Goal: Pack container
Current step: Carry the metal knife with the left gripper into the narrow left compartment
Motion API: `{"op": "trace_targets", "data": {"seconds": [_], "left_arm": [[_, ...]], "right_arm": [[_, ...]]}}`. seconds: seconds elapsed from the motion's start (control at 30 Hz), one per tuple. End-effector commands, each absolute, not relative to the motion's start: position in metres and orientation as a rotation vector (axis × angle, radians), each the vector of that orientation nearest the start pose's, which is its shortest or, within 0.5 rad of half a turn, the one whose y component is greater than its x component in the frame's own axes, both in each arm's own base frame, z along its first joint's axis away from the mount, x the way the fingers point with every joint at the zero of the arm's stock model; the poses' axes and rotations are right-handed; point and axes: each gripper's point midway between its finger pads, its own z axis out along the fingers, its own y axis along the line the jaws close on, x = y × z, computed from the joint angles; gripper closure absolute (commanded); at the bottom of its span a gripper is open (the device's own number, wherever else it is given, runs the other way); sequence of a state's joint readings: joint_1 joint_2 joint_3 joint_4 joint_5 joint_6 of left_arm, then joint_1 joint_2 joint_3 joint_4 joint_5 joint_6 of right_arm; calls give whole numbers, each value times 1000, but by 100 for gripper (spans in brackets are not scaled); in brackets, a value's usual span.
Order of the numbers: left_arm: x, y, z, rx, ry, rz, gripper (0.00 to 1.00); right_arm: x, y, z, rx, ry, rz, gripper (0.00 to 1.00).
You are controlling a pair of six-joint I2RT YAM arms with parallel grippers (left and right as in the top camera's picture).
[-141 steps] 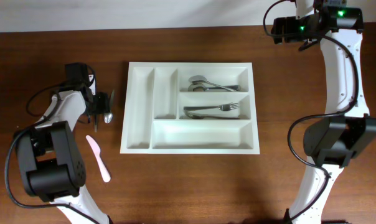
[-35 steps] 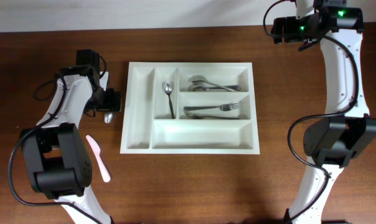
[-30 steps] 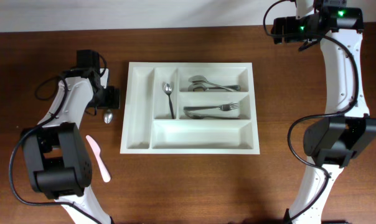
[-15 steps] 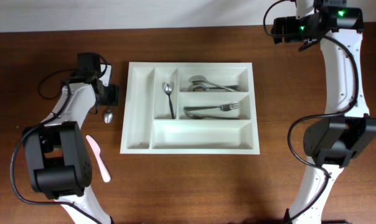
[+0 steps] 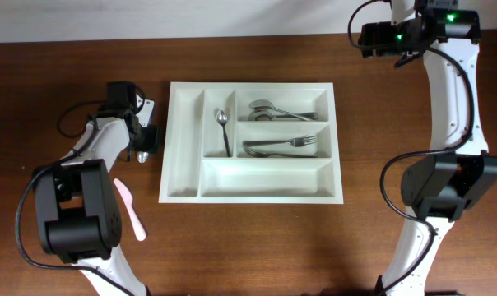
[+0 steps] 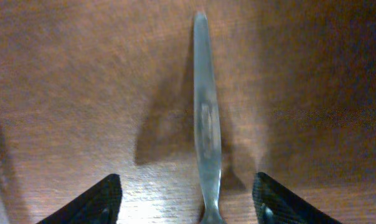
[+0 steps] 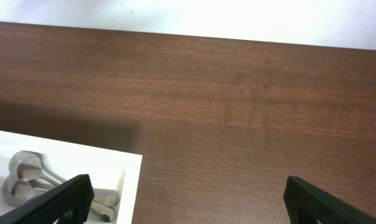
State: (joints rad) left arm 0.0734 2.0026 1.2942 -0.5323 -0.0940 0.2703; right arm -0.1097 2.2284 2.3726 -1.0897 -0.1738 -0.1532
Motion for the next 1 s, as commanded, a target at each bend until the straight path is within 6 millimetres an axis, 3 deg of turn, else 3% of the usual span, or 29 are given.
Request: {"op": "trace_targets", "data": {"seconds": [0.0, 0.1, 0.23, 0.47, 0.73, 0.97], "left_arm": [[430, 49, 11, 275, 2805, 217, 45], [430, 49, 11, 275, 2805, 218, 70], [431, 49, 11, 274, 2800, 220, 76], [443, 51, 20, 265, 2760, 237, 98], [461, 52, 41, 256, 2706, 246, 98], [479, 49, 85, 247, 2653, 247, 98]], "right_arm": [[558, -30, 224, -114, 2486, 111, 1], [558, -30, 224, -114, 2486, 111, 1], [558, -30, 224, -114, 2486, 111, 1], [558, -30, 224, -114, 2486, 111, 1], [558, -30, 224, -114, 2486, 111, 1], [558, -30, 224, -114, 2486, 111, 1]]}}
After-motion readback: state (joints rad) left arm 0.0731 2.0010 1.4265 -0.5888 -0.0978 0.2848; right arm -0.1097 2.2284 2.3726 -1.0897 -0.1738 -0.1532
